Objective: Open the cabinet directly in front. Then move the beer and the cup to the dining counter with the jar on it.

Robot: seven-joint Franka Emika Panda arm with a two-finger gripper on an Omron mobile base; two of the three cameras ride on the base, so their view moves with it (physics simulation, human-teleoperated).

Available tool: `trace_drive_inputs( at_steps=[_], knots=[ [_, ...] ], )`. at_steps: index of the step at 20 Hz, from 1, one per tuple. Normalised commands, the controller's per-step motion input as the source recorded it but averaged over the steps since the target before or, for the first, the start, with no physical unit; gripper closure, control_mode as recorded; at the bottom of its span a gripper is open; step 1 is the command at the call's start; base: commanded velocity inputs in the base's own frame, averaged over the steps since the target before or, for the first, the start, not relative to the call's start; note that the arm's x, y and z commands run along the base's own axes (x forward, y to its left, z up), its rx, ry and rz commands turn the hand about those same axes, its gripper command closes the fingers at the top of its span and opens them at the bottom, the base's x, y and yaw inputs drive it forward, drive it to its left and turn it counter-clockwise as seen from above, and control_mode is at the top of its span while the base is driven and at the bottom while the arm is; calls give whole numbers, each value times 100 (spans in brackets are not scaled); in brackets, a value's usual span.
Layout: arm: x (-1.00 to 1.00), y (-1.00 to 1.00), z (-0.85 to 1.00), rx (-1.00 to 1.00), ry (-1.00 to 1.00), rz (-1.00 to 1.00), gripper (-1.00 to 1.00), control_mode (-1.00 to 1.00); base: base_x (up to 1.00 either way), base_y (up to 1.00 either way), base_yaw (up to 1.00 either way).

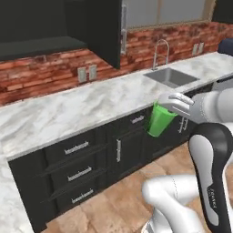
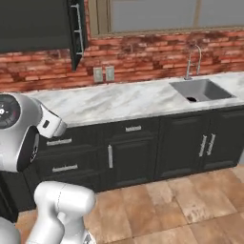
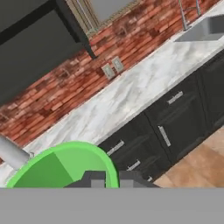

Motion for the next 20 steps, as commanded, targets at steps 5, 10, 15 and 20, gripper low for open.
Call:
trace_drive_inputs(
  at_steps=[5, 10, 15, 20],
  knots=[
    [0, 0, 0, 0, 0, 0, 100, 100, -29, -7, -92],
    [0, 0, 0, 0, 0, 0, 100, 100, -25, 0, -94],
    [0, 0, 0, 0, 0, 0, 100, 100, -29, -10, -92],
    [0, 0, 0, 0, 0, 0, 100, 100, -33, -96, -60]
  ],
)
